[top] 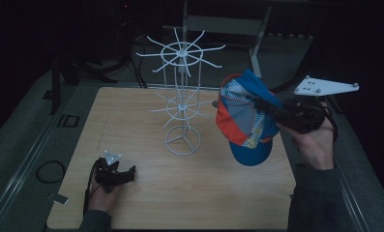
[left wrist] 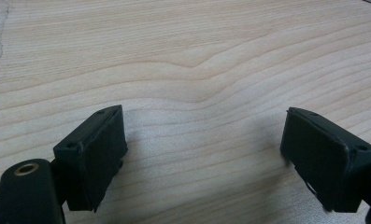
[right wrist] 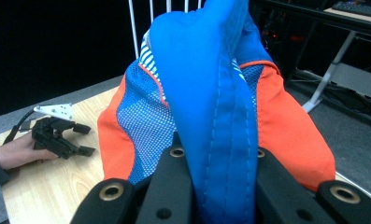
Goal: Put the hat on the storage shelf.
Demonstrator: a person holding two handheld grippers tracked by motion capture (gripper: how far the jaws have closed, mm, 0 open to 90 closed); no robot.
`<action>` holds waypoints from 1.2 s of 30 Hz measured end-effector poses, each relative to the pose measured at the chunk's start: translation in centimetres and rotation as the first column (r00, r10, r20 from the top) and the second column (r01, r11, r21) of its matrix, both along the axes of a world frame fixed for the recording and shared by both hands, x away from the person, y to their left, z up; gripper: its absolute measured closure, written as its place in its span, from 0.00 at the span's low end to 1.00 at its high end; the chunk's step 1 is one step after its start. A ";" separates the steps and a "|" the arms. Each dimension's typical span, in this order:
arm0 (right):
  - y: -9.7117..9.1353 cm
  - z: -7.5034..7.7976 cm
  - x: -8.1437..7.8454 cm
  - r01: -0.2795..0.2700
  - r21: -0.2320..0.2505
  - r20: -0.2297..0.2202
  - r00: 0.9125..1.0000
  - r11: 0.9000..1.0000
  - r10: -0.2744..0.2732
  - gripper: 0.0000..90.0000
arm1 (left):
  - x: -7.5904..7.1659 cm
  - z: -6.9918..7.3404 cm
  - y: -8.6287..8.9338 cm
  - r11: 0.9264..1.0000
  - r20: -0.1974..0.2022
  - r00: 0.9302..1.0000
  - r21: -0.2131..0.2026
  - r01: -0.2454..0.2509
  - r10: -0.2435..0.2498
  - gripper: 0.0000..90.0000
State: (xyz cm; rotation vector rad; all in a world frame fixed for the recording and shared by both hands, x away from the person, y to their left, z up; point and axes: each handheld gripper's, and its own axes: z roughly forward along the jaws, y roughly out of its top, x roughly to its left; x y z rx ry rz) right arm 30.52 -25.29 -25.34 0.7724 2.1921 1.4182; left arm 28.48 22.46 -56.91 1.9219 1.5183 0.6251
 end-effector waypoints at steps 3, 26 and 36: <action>0.0 0.4 0.0 -0.003 0.004 0.009 1.000 1.000 0.003 0.98 | 0.0 0.0 0.0 1.000 -0.001 1.000 -0.001 -0.001 0.001 0.16; 0.2 1.6 -1.0 -0.067 0.063 0.072 0.995 0.996 0.062 0.98 | 0.0 0.0 0.0 1.000 0.000 1.000 0.000 0.000 0.000 0.16; 0.1 2.1 -0.9 -0.067 0.095 0.099 0.993 0.993 0.057 0.98 | 0.0 0.0 0.0 1.000 0.000 1.000 0.000 0.000 0.000 0.16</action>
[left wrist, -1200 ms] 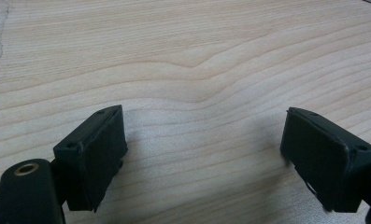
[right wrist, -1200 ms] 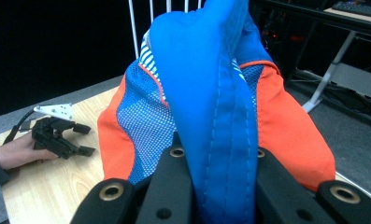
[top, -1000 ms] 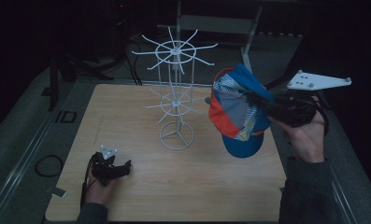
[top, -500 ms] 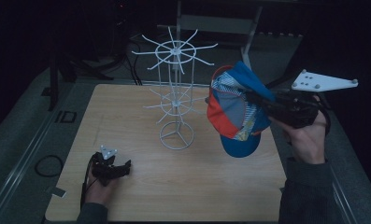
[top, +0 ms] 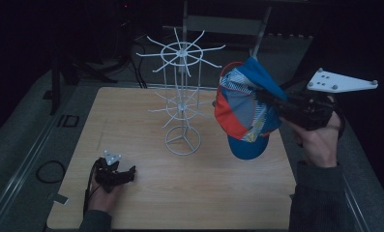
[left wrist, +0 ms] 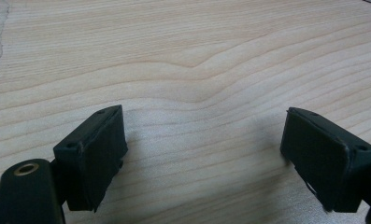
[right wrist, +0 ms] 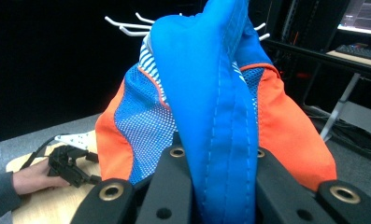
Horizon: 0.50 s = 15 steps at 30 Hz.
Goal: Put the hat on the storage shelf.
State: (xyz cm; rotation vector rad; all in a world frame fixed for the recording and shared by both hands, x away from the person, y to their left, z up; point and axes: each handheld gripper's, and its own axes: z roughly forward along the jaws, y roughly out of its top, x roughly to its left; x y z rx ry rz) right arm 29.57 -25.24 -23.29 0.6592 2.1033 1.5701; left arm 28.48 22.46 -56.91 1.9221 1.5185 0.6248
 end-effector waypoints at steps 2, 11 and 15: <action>0.0 0.1 0.0 -0.003 0.009 0.008 1.000 1.000 0.003 0.98 | 0.0 0.0 0.0 1.000 0.000 1.000 0.000 0.000 0.000 0.16; 0.8 0.7 0.1 -0.033 0.034 0.037 0.999 0.999 0.032 0.98 | 0.0 0.0 0.0 1.000 0.001 1.000 -0.001 -0.001 0.001 0.16; 1.4 0.3 1.0 -0.042 0.045 0.021 0.999 0.998 0.041 0.98 | 0.0 0.0 0.0 1.000 0.001 1.000 -0.001 -0.001 0.001 0.16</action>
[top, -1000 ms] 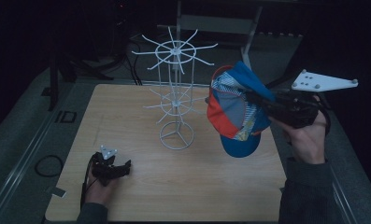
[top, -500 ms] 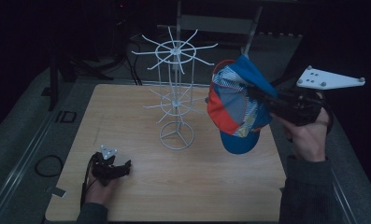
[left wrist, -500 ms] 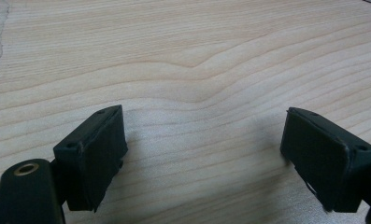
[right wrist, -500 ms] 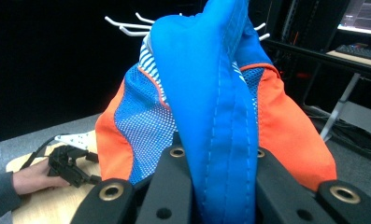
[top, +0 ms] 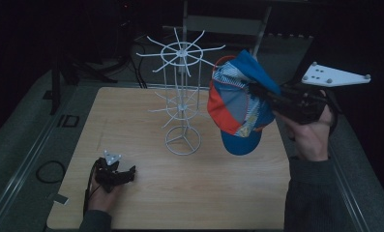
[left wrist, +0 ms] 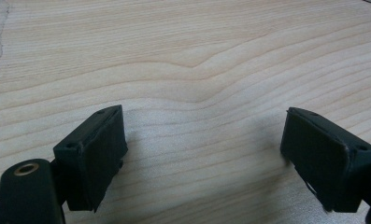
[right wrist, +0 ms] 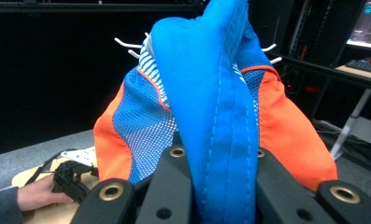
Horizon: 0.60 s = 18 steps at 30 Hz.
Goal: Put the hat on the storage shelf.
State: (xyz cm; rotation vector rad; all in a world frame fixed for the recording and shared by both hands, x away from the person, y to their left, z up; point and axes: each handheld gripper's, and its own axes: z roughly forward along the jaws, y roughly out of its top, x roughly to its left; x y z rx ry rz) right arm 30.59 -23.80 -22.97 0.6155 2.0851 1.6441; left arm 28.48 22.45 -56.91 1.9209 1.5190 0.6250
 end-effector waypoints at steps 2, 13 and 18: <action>0.4 -0.3 0.5 -0.009 -0.004 -0.011 1.000 1.000 0.009 0.98 | 0.0 0.0 0.0 1.000 -0.001 1.000 0.001 0.001 -0.001 0.16; 2.4 -3.1 2.8 -0.022 -0.023 -0.088 0.996 0.999 0.020 0.97 | 0.0 0.0 0.0 1.000 0.003 1.000 0.000 -0.001 0.001 0.16; 3.4 -4.7 3.7 -0.005 -0.077 -0.135 0.991 0.997 -0.006 0.96 | 0.0 0.0 0.0 1.000 -0.002 1.000 0.005 0.004 -0.004 0.16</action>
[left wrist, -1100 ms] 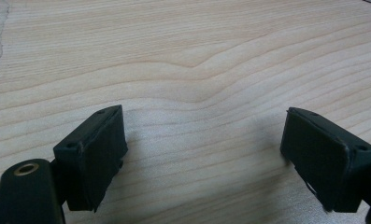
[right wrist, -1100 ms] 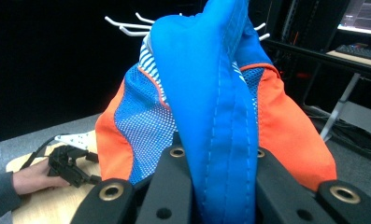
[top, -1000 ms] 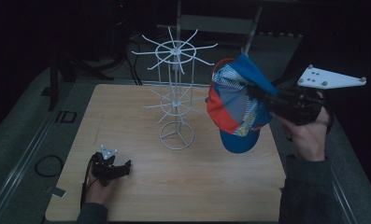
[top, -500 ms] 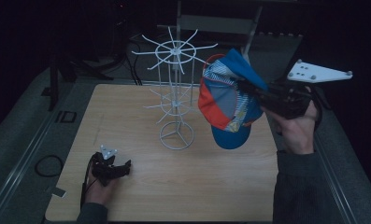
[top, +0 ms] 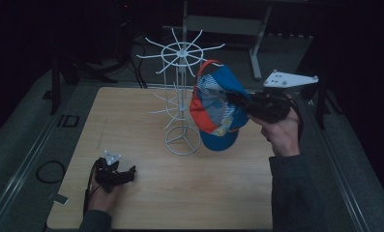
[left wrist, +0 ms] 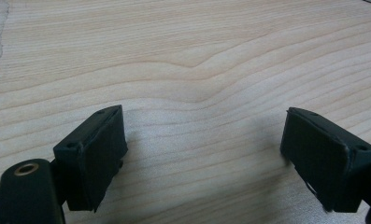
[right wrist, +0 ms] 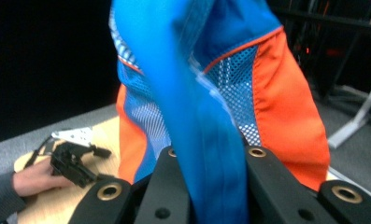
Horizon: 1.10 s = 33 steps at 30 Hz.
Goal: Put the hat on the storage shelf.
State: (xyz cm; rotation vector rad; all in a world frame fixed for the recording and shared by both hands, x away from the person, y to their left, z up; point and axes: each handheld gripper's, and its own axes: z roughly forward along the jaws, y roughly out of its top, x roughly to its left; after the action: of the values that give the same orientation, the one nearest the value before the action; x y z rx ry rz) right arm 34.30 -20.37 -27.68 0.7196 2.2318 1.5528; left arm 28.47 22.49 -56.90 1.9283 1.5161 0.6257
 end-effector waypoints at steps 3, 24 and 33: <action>0.6 -0.5 0.3 0.004 -0.033 -0.011 1.000 0.999 -0.005 0.95 | 0.0 0.0 0.0 1.000 0.000 1.000 -0.001 -0.001 0.001 0.16; 0.5 -1.8 -0.1 0.079 -0.127 -0.029 0.996 0.989 -0.083 0.35 | 0.0 0.0 0.0 1.000 -0.001 1.000 -0.001 0.000 0.000 0.16; 0.1 -3.5 0.0 0.098 -0.134 -0.050 0.993 0.986 -0.105 0.29 | 0.0 0.0 0.0 1.000 0.000 1.000 -0.002 -0.001 0.001 0.16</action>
State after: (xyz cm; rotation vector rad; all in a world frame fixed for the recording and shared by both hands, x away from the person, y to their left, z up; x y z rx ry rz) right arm 34.29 -20.23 -31.17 0.8346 2.2749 1.3401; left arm 28.47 22.47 -56.90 1.9261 1.5179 0.6242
